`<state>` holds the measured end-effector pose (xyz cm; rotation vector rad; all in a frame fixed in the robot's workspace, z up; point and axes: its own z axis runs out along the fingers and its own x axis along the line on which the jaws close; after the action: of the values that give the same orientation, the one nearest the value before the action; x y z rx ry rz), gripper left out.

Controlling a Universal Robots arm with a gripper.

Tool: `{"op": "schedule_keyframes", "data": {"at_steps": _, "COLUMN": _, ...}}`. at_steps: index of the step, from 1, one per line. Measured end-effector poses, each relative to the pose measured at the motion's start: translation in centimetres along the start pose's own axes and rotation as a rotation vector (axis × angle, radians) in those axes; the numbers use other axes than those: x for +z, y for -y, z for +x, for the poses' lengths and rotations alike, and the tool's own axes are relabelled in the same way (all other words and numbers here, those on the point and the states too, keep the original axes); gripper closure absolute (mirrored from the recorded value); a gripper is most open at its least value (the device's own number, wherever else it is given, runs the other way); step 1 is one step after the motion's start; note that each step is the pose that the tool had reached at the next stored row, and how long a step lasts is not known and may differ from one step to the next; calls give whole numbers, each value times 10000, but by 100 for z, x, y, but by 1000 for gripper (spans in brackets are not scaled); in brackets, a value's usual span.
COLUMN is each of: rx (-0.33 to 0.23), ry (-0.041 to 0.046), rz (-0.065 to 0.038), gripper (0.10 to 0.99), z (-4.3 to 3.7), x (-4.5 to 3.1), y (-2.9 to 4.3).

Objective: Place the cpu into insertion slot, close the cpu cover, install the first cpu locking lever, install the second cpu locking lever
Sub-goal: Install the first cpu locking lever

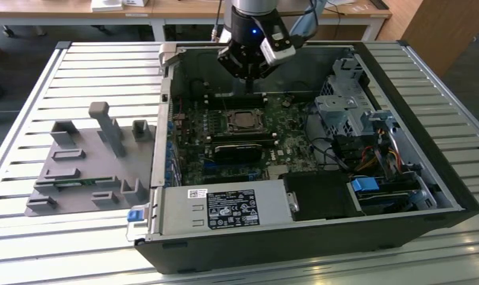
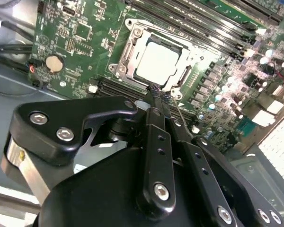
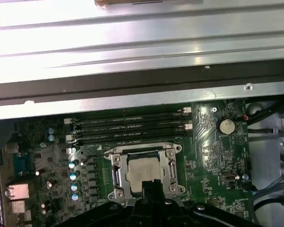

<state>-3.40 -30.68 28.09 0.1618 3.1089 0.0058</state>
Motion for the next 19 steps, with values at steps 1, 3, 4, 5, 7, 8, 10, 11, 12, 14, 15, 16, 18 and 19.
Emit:
{"op": "schedule_keyframes", "data": {"at_steps": 1, "rx": -169, "ry": -1, "rz": -5, "gripper": 980, "z": 0, "x": 0, "y": 0}}
{"op": "schedule_keyframes", "data": {"at_steps": 3, "rx": -542, "ry": -2, "rz": -17, "gripper": 980, "z": 1, "x": 3, "y": 0}}
{"op": "schedule_keyframes", "data": {"at_steps": 4, "rx": -723, "ry": -3, "rz": -22, "gripper": 980, "z": 1, "x": 3, "y": 0}}
{"op": "schedule_keyframes", "data": {"at_steps": 5, "rx": -901, "ry": -4, "rz": -27, "gripper": 980, "z": 1, "x": 4, "y": 0}}
{"op": "schedule_keyframes", "data": {"at_steps": 7, "rx": -1243, "ry": -6, "rz": -37, "gripper": 980, "z": 2, "x": 6, "y": 0}}
{"op": "schedule_keyframes", "data": {"at_steps": 8, "rx": -1336, "ry": -5, "rz": -40, "gripper": 980, "z": 11, "x": 7, "y": 1}}
{"op": "schedule_keyframes", "data": {"at_steps": 10, "rx": -1356, "ry": -8, "rz": -42, "gripper": 980, "z": 59, "x": 6, "y": 7}}
{"op": "schedule_keyframes", "data": {"at_steps": 11, "rx": -1354, "ry": -6, "rz": -46, "gripper": 980, "z": 85, "x": 8, "y": 9}}
{"op": "schedule_keyframes", "data": {"at_steps": 12, "rx": -1337, "ry": -5, "rz": -47, "gripper": 980, "z": 107, "x": 10, "y": 11}}
{"op": "schedule_keyframes", "data": {"at_steps": 14, "rx": -1214, "ry": -7, "rz": -42, "gripper": 980, "z": 134, "x": 12, "y": 12}}
{"op": "schedule_keyframes", "data": {"at_steps": 15, "rx": -1151, "ry": -6, "rz": -40, "gripper": 980, "z": 147, "x": 13, "y": 13}}
{"op": "schedule_keyframes", "data": {"at_steps": 16, "rx": -1124, "ry": -5, "rz": -40, "gripper": 980, "z": 169, "x": 16, "y": 16}}
{"op": "schedule_keyframes", "data": {"at_steps": 18, "rx": -1105, "ry": -5, "rz": -39, "gripper": 980, "z": 221, "x": 37, "y": 21}}
{"op": "schedule_keyframes", "data": {"at_steps": 19, "rx": -1100, "ry": -4, "rz": -40, "gripper": 980, "z": 247, "x": 52, "y": 24}}
